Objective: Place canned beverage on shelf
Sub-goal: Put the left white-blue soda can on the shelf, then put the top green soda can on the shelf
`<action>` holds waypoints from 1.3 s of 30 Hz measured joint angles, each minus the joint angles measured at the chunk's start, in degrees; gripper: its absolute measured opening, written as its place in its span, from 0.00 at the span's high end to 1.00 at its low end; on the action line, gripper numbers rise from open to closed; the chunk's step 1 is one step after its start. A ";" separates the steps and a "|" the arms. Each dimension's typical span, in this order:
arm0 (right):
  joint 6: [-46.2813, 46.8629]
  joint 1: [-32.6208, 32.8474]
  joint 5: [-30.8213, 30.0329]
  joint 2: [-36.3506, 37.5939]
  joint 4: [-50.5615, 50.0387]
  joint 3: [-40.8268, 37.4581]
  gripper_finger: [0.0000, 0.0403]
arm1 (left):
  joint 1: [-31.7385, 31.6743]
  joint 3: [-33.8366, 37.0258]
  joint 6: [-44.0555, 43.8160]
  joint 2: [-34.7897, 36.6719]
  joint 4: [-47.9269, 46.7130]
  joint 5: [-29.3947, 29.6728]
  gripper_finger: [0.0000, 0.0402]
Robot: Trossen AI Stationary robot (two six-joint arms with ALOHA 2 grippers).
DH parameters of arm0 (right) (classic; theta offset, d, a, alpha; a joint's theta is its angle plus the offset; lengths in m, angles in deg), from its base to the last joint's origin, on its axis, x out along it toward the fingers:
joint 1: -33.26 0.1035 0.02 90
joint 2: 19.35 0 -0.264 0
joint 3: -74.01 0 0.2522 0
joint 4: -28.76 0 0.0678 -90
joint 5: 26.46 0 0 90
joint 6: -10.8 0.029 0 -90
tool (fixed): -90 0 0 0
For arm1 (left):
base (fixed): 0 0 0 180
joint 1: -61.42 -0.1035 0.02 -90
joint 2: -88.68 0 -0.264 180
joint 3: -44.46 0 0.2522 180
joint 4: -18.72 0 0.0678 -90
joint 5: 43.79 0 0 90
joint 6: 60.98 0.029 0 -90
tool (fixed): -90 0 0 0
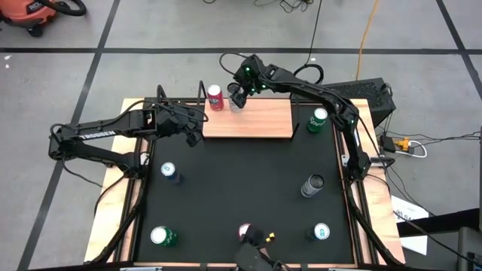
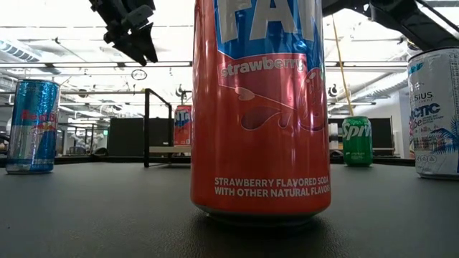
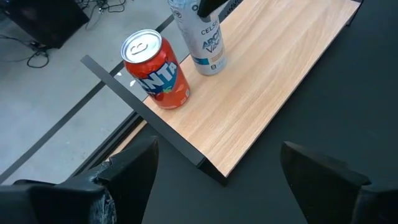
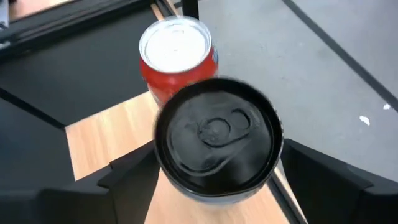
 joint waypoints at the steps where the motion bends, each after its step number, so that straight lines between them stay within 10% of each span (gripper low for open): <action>1: -0.06 -0.01 0.03 0.29 0.15 0.00 0.21 | 0.00 0.00 0.00 0.00 0.01 0.02 0.18; 28: 5.07 9.15 -0.55 18.72 -11.91 -0.50 0.21 | 2.56 0.00 -3.68 0.19 1.55 -0.68 0.18; 39: 16.35 22.73 -6.08 33.76 1.21 -25.03 0.22 | 11.91 0.00 -11.04 0.01 8.92 0.53 0.18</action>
